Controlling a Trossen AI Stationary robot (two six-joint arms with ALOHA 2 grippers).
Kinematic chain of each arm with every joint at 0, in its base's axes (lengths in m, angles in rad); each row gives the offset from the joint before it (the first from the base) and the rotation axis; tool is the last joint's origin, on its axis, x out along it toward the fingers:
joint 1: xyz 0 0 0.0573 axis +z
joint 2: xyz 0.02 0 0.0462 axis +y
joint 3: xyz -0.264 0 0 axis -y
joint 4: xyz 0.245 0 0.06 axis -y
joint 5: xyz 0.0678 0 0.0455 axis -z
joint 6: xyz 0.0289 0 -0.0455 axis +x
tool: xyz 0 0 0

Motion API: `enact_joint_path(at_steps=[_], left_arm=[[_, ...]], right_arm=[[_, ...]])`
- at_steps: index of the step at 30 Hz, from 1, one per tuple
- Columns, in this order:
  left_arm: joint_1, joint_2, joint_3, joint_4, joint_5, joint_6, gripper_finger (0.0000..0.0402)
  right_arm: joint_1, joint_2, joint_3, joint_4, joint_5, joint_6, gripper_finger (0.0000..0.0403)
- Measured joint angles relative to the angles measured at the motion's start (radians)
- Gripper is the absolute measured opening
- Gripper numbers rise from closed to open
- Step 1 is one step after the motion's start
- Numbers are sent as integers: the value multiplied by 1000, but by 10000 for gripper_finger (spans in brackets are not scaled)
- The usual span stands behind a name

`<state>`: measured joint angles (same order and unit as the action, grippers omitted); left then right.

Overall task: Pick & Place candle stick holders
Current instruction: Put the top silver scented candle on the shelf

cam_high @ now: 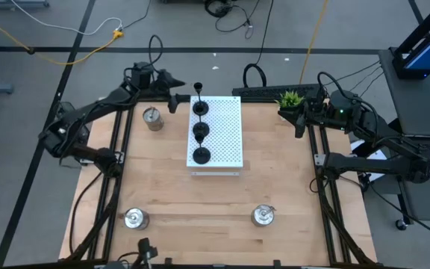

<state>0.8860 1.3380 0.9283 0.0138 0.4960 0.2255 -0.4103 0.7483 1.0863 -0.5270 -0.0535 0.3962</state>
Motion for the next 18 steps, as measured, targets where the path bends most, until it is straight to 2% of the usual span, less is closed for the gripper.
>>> enact_joint_path(at_steps=[7, 15, 18], left_arm=[[0, -89, 0, -90, -78, -69, 312], [0, -181, 0, -123, -87, -148, 312], [0, -211, 0, -124, -88, -180, 313]], right_arm=[[0, 0, 0, 0, 0, -33, 89], [0, 0, 0, -1, 0, -223, 89], [0, 0, 0, -2, 1, -225, 89]])
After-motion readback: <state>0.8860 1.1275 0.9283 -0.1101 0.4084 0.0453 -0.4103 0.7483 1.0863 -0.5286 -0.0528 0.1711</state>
